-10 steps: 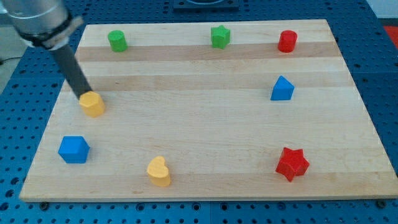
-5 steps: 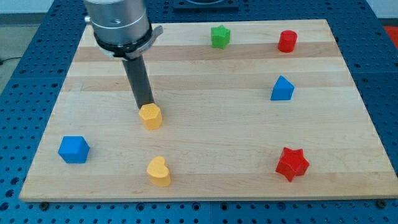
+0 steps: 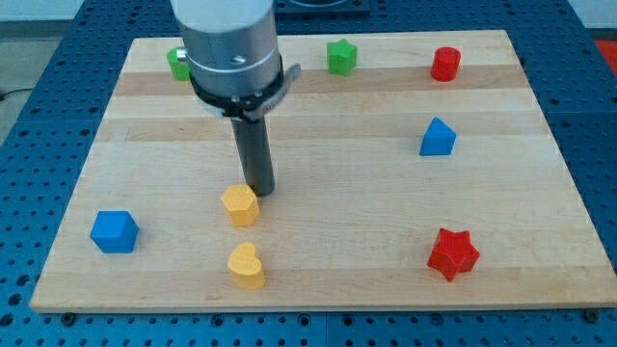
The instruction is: Place the yellow hexagon above the yellow heart
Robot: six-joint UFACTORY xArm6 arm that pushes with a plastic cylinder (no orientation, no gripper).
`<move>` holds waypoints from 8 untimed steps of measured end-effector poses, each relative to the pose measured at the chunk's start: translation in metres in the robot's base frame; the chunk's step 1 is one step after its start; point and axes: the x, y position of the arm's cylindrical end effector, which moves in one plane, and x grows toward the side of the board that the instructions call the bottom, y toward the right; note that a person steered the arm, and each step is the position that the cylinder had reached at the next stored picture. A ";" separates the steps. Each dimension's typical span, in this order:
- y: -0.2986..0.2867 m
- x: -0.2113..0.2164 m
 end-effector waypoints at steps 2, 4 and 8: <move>0.002 -0.006; -0.026 0.001; -0.051 -0.015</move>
